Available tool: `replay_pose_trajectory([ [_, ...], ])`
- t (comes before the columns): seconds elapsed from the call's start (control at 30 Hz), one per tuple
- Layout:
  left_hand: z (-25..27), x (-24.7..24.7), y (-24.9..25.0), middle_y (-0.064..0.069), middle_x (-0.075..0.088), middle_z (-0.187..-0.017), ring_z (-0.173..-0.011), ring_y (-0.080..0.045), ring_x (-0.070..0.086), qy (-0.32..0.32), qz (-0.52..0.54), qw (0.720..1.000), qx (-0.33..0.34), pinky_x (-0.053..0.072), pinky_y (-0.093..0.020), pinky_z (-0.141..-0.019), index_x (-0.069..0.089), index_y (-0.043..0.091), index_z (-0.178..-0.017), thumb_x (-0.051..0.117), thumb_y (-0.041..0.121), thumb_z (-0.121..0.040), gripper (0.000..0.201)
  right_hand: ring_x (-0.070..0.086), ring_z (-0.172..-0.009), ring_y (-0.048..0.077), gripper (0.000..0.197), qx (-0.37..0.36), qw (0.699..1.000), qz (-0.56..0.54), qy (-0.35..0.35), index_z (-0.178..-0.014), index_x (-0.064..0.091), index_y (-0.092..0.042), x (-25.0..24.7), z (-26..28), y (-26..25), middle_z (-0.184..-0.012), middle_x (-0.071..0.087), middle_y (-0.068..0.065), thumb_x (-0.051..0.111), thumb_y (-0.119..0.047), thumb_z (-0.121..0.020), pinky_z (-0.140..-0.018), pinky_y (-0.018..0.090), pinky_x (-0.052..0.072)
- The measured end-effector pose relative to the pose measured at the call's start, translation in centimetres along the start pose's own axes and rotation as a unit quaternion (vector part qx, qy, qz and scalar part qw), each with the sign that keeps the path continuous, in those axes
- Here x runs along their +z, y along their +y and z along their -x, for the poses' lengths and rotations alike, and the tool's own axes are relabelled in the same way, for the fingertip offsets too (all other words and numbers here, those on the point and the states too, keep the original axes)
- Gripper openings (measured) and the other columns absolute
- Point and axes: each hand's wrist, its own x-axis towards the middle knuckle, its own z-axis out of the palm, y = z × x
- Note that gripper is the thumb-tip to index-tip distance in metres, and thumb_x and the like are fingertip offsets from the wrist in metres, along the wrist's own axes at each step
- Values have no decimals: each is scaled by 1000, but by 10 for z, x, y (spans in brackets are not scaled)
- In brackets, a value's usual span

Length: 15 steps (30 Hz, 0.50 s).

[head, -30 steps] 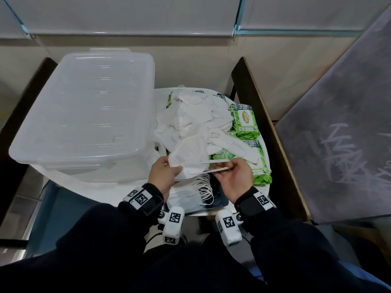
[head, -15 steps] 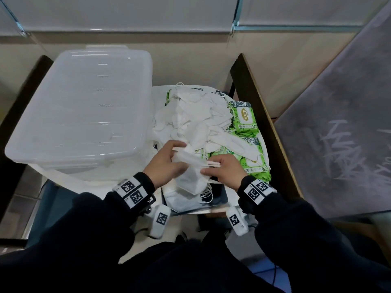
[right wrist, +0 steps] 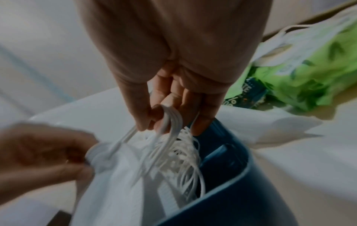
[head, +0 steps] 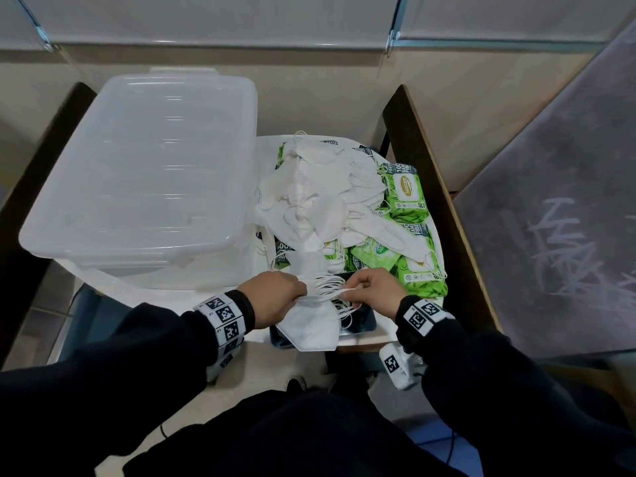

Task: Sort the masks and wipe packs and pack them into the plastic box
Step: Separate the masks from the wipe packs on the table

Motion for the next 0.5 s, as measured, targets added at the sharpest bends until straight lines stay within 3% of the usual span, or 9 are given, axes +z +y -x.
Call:
replay_pose_trajectory([
  [0.1, -9, 3, 4, -4, 66, -109, -100, -28, 63, 30, 9, 1000, -1, 50, -38, -83, 66, 21, -114, 48, 21, -97, 24, 69, -67, 19, 11, -8, 998, 47, 31, -76, 77, -22, 13, -7, -1, -63, 70, -4, 84, -13, -75, -76, 39, 59],
  [0.2, -14, -2, -3, -5, 67, -113, -104, -28, 61, 53, 30, 997, -41, 45, -34, -80, 65, 19, -116, 50, 16, -93, 27, 68, -65, 20, 13, 10, 995, -36, 91, -81, 77, -20, 13, -12, -3, -64, 70, -2, 81, -8, -79, -67, 33, 56],
  [0.33, -5, -1, -15, -4, 69, -107, -98, -27, 61, 9, 56, 995, -84, 45, -32, -74, 64, 21, -105, 55, 18, -86, 22, 63, -71, 19, 12, 37, 991, -110, 70, -89, 75, -12, 15, -6, -1, -73, 67, 6, 78, 0, -85, -61, 28, 55],
  [0.5, 0, 7, -5, 1, 69, -108, -99, -24, 61, -54, 59, 996, -47, 49, -33, -79, 64, 26, -107, 56, 23, -87, 22, 68, -84, 21, 7, 56, 987, -124, 87, -95, 74, -12, 24, 4, 11, -91, 73, 9, 78, -12, -89, -70, 31, 56],
])
